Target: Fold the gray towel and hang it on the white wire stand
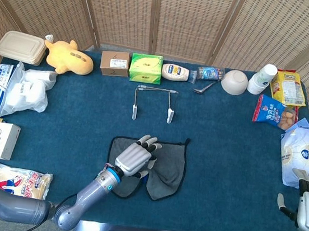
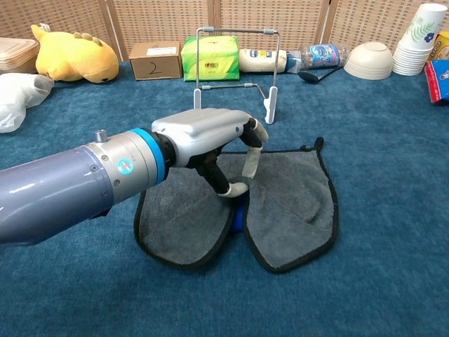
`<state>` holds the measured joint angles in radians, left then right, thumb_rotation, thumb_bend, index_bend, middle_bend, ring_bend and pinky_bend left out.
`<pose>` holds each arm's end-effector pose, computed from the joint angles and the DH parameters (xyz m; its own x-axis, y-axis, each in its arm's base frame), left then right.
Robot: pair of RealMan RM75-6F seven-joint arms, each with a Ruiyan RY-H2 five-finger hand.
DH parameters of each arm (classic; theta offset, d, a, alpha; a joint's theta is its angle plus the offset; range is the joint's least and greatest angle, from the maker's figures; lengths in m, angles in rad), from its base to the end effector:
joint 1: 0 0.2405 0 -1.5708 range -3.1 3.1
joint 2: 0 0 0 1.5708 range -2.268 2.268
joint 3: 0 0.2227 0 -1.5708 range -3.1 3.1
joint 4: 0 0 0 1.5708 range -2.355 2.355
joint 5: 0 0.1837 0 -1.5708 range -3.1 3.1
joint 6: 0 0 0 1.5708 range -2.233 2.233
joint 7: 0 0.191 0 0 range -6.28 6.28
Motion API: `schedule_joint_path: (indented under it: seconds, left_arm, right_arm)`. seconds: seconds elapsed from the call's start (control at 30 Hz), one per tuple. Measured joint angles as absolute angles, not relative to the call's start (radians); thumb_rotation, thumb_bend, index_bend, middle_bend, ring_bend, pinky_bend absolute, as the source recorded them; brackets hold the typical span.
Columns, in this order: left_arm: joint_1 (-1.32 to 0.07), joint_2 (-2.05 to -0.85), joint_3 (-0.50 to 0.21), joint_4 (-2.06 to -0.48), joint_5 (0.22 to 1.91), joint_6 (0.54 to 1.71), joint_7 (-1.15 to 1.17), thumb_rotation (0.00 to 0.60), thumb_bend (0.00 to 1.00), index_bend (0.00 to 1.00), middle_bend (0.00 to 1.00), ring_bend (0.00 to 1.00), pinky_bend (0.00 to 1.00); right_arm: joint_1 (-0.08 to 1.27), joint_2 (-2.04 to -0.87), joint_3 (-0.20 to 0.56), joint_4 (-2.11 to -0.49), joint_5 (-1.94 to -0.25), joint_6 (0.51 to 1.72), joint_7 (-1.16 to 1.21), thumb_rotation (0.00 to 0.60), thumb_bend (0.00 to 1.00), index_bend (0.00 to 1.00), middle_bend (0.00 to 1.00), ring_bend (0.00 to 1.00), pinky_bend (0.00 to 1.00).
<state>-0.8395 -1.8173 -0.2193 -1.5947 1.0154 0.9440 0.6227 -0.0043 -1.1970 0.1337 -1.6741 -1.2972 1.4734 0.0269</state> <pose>-0.0061 0.2959 -0.0860 0.4273 0.3488 0.8341 0.8110 -0.5557 -0.1831 -0.3022 -0.2076 0.1651 0.2168 0.0447 0.9752 -0.9457 0.2575 0.1984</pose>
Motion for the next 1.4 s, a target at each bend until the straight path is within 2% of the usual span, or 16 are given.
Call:
schedule_joint_path:
  seconds: [0.7,1.4]
  left_arm:
    - [-0.947,-1.898,-0.264,-1.360,1.020,0.898,0.542,0.600,0.45,0.57,0.16,0.00,0.00]
    - [-1.002,-1.966,-0.277,-1.192,1.006,0.856,0.482,0.600,0.44,0.55,0.15,0.00,0.00]
  right_arm:
    - [-0.005,-1.192,0.137,-1.678,-1.289,1.474,0.020,0.600,0.37,0.14,0.15,0.03,0.00]
    - [-0.006,-1.188,0.138,-1.684,-1.279,1.469,0.010,0.600,0.37,0.14,0.15,0.03,0.00]
